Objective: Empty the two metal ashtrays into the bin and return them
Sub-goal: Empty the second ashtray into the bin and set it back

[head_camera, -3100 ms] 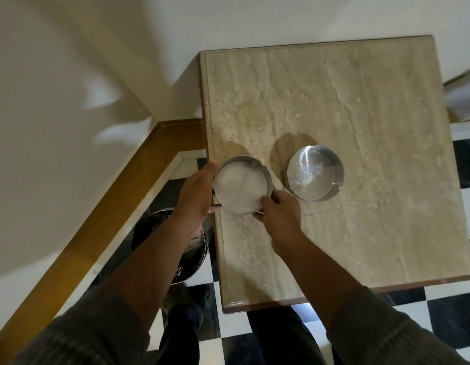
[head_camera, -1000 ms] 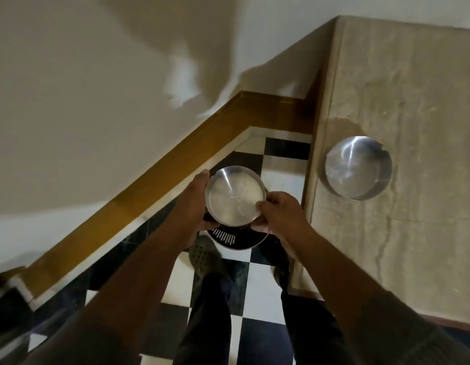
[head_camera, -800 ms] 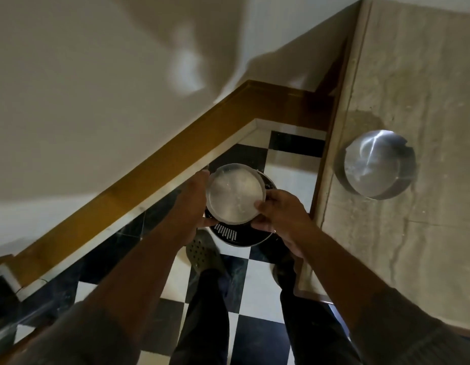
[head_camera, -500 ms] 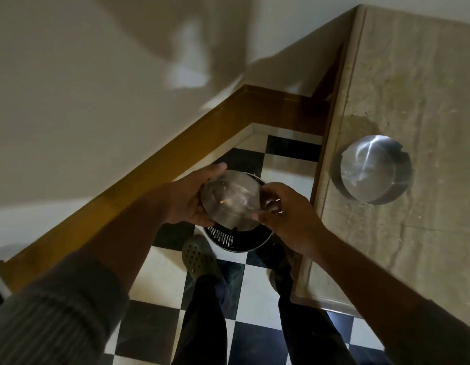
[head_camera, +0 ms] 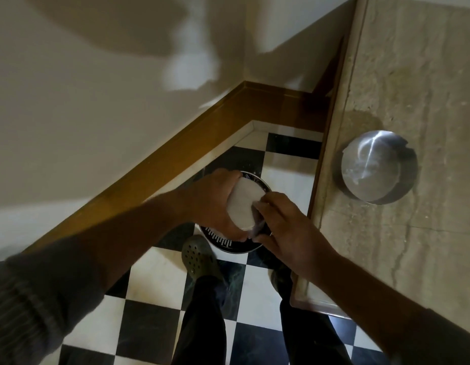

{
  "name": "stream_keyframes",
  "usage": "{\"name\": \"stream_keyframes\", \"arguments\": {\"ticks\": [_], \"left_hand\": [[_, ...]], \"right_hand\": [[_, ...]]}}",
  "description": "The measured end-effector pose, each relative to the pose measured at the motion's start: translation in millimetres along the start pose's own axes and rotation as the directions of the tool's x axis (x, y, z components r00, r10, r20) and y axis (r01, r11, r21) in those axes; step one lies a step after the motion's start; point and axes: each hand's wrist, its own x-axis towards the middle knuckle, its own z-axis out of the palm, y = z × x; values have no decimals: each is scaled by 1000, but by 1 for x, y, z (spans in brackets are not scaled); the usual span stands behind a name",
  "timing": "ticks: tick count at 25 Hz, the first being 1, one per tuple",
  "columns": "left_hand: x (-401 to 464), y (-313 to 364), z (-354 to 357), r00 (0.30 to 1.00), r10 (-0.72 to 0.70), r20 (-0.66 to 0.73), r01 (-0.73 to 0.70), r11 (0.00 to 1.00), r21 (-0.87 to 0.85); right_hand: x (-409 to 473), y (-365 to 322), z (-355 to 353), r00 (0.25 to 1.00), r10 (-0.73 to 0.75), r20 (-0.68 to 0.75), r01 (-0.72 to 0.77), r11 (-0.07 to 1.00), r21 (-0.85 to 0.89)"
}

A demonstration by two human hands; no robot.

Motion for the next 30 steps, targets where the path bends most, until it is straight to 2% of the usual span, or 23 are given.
{"name": "stream_keyframes", "arguments": {"ticks": [2,5,7,9,10,11,12,13,14,15,16,17,20,22,23,24,26,27,28,30], "left_hand": [[-5,-13,22,988,43,-147,-37,998,40],[-6,-30,37,939,100,-329,-91,995,43],[-4,-37,41,914,145,-378,-121,989,86],[-1,-35,43,892,177,-416,-153,984,90],[1,-31,42,873,188,-449,-172,982,77],[4,-25,42,845,200,-496,-192,979,68],[9,-21,41,810,221,-544,-216,974,74],[13,-20,42,790,244,-563,-232,968,93],[16,-23,45,794,263,-548,-236,964,121],[17,-27,50,807,282,-519,-230,959,162],[17,-37,58,817,303,-492,-233,952,199],[16,-48,64,827,306,-471,-241,951,194],[10,-61,64,863,204,-462,-195,979,67],[8,-58,57,850,210,-484,-196,977,79],[9,-55,54,845,219,-487,-205,975,83],[11,-53,52,836,227,-500,-218,973,79],[17,-52,51,831,229,-506,-219,972,80],[20,-52,52,845,222,-487,-202,975,94],[20,-53,56,852,222,-475,-191,975,114],[22,-54,64,831,220,-511,-187,975,117]], "right_hand": [[-13,4,4,999,38,-31,-40,998,-58],[-20,-6,-31,966,-4,-259,-15,997,-72],[-20,-22,-68,914,-58,-402,23,995,-92],[-16,-38,-90,891,-55,-451,-15,989,-150],[-12,-40,-85,903,-46,-426,-35,983,-180],[-6,-37,-71,941,-59,-332,-18,975,-223],[0,-30,-53,982,-94,-165,40,952,-305],[5,-22,-29,991,-129,43,136,906,-401],[8,-13,-6,963,-146,228,235,869,-434],[11,-6,9,927,-141,348,292,855,-429],[16,-1,18,913,-140,383,306,856,-417],[18,2,20,924,-153,349,295,868,-399],[18,-6,-13,972,-237,7,230,938,-257],[15,-14,-37,935,-273,-228,219,947,-236],[14,-14,-37,916,-283,-285,208,941,-267],[14,-10,-28,921,-301,-247,214,921,-326],[17,2,9,968,-231,98,250,854,-455],[17,8,28,955,-163,248,267,838,-476],[19,13,40,936,-130,327,281,834,-474],[30,18,48,936,-180,301,305,845,-440]]}}
